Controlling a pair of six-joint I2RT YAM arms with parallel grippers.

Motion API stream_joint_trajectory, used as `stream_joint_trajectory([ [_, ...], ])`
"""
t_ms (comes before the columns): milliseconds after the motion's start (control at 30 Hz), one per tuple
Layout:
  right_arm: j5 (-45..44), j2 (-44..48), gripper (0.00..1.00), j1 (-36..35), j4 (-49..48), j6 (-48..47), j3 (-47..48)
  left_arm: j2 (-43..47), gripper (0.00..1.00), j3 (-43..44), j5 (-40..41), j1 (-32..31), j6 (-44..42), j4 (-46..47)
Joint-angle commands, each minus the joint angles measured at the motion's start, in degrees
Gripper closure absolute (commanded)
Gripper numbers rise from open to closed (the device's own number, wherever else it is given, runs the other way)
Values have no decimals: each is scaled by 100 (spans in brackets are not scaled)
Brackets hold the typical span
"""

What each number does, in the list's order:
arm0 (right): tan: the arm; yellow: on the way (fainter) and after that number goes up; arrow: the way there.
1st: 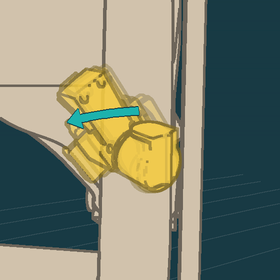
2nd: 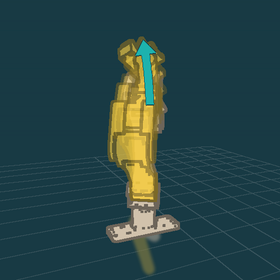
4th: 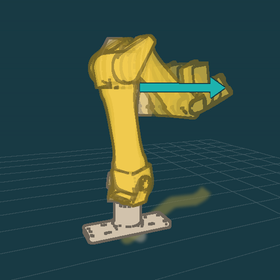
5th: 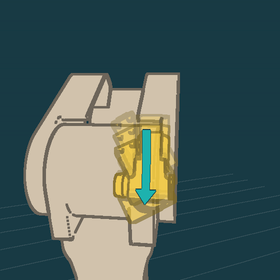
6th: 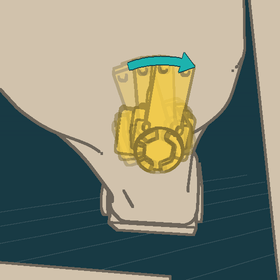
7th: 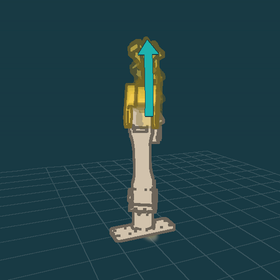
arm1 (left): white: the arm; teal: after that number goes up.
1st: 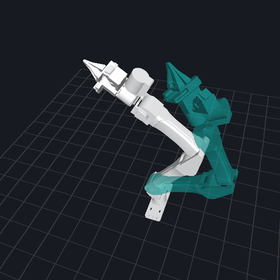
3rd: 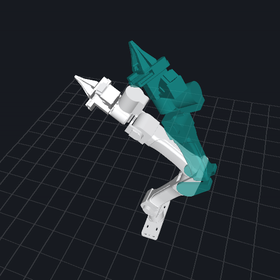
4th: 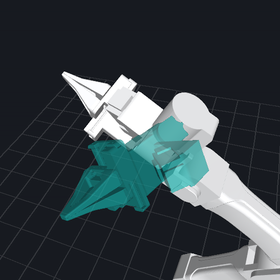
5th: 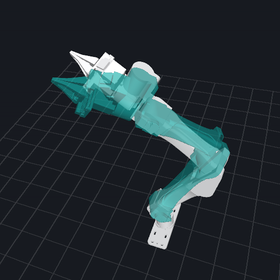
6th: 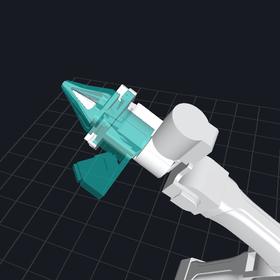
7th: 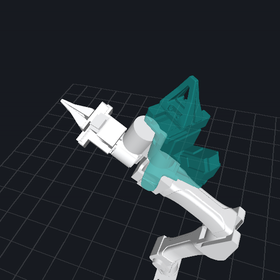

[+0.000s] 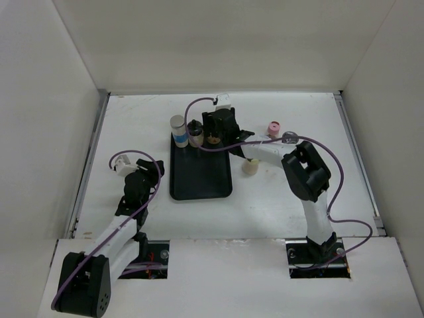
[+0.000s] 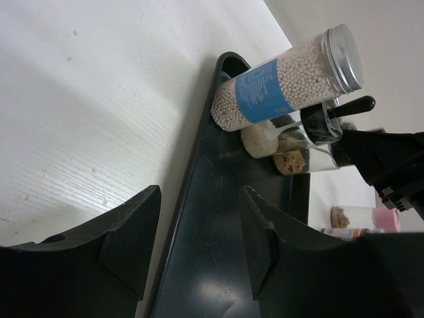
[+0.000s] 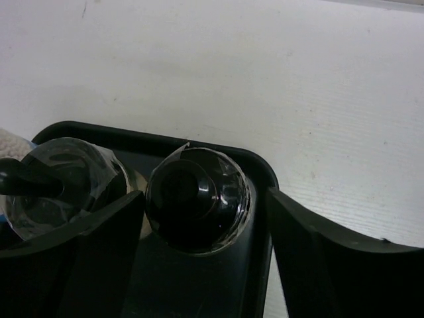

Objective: Organize the condiment bottles

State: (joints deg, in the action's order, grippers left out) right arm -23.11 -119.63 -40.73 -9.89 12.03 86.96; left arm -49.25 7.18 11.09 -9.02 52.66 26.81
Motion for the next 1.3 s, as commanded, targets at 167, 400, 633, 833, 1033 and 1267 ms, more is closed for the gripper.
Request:
stream_joint_trajectory([
  [167, -97, 1186, 11, -27, -496, 246, -520, 57, 52, -24, 7, 27, -72, 272],
  [400, -491, 2811, 60, -27, -786, 537, -2294, 118, 52, -15, 33, -25, -72, 246],
  [633, -1424, 4166, 42, -53, -287, 765, -3948, 57, 52, -6, 86, -87, -72, 308],
  [833, -1362, 4343, 12, -158, 171, 827, -4161, -85, 52, 11, 95, -228, -72, 439],
  [1033, -1099, 3896, 12, -168, 207, 985, -4134, -137, 52, 11, 51, -184, -116, 439],
  [1267, -958, 3737, 17, -229, 57, 1029, -4143, -243, 52, 38, 51, -263, -142, 536],
])
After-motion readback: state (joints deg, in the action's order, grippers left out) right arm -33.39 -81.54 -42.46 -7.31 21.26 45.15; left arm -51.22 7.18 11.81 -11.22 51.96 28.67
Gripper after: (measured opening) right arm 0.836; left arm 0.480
